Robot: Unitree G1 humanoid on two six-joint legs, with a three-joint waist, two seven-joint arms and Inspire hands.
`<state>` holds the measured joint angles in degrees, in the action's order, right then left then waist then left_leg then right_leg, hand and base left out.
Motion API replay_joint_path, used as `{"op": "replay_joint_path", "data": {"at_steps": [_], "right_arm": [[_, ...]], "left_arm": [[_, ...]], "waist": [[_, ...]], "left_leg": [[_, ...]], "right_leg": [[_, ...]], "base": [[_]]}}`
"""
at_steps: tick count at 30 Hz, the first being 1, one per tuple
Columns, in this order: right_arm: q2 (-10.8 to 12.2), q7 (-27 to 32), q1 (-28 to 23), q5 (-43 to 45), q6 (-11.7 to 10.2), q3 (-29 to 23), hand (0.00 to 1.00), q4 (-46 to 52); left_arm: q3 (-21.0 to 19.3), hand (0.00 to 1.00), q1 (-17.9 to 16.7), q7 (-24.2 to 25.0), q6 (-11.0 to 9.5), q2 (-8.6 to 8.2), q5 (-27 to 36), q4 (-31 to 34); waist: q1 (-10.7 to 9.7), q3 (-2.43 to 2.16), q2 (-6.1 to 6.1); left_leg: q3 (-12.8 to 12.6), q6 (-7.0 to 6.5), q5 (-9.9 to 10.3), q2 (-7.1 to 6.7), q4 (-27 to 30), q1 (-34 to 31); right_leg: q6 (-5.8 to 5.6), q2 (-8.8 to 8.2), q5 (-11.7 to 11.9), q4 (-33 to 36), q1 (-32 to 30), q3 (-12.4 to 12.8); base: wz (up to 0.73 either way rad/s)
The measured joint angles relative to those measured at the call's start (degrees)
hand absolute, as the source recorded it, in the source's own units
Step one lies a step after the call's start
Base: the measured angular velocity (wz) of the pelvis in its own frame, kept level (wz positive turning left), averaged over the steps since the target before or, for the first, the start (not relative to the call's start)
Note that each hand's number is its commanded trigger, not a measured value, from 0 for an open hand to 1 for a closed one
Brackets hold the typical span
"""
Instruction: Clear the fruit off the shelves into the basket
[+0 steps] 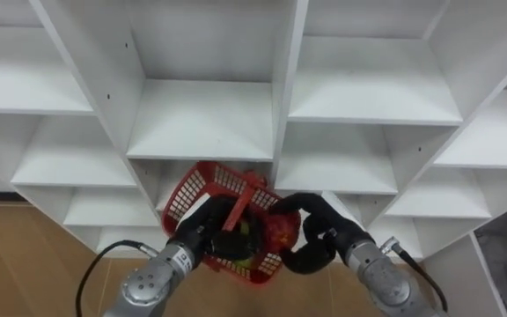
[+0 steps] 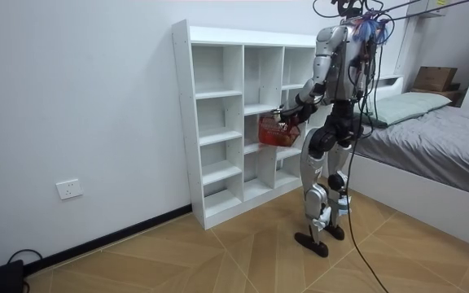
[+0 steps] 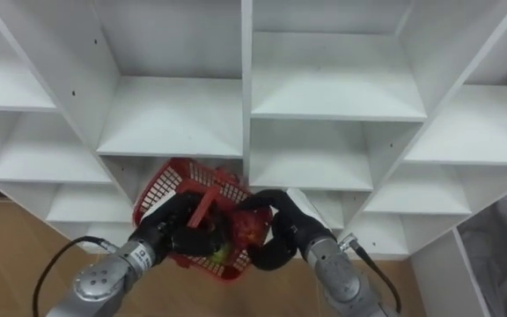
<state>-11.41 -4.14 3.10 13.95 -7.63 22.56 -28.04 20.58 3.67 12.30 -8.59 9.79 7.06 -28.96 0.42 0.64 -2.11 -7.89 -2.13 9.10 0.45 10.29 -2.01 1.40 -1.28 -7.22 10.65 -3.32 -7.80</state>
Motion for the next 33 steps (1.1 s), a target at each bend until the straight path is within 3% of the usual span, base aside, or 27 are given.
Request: {"op": "replay_joint_path", "data": {"at_steps": [15, 16, 17, 18, 33], "right_arm": [[0.4, -0.6, 0.0, 2.1, 0.1, 1.0, 0.99, 0.7], [0.3, -0.6, 0.0, 2.1, 0.1, 1.0, 0.78, 0.7], [0.4, -0.6, 0.0, 2.1, 0.1, 1.0, 0.43, 0.7], [0.3, -0.6, 0.0, 2.1, 0.1, 1.1, 0.00, 0.7], [0.6, -0.3, 0.0, 2.0, 0.0, 1.0, 0.00, 0.7]], "left_arm": [[0.3, 1.00, -0.9, 3.0, 0.0, -0.30, -0.4, 4.6], [0.3, 1.00, -0.9, 3.0, 0.0, -0.32, -0.4, 4.7], [0.3, 1.00, -0.9, 3.0, 0.0, -0.35, -0.4, 4.9], [0.3, 1.00, -0.9, 3.1, 0.0, -0.33, -0.4, 4.9], [0.3, 1.00, -1.5, 3.7, 0.0, -0.21, -0.4, 5.8]], "waist": [[0.7, 0.17, 0.68], [0.7, 0.17, 0.68], [0.8, 0.17, 0.69], [0.8, 0.17, 0.69], [1.1, 0.17, 0.69]], "left_leg": [[-1.0, 0.19, 0.1, 0.23, -0.9, 1.7], [-1.0, 0.19, 0.1, 0.23, -0.9, 1.7], [-1.0, 0.19, 0.1, 0.23, -0.9, 1.7], [-1.0, 0.19, 0.1, 0.23, -0.9, 1.7], [-1.0, 0.19, 0.1, 0.21, -0.9, 1.8]], "right_leg": [[0.04, 0.42, 0.0, -0.1, 0.9, 1.2], [0.04, 0.42, 0.0, -0.1, 0.9, 1.2], [0.04, 0.42, 0.0, -0.1, 0.9, 1.2], [0.04, 0.42, 0.0, -0.1, 0.9, 1.2], [0.04, 0.37, 0.0, -0.1, 1.1, 1.2]], "base": [[-0.04], [0.00], [0.00], [0.00], [0.00]]}}
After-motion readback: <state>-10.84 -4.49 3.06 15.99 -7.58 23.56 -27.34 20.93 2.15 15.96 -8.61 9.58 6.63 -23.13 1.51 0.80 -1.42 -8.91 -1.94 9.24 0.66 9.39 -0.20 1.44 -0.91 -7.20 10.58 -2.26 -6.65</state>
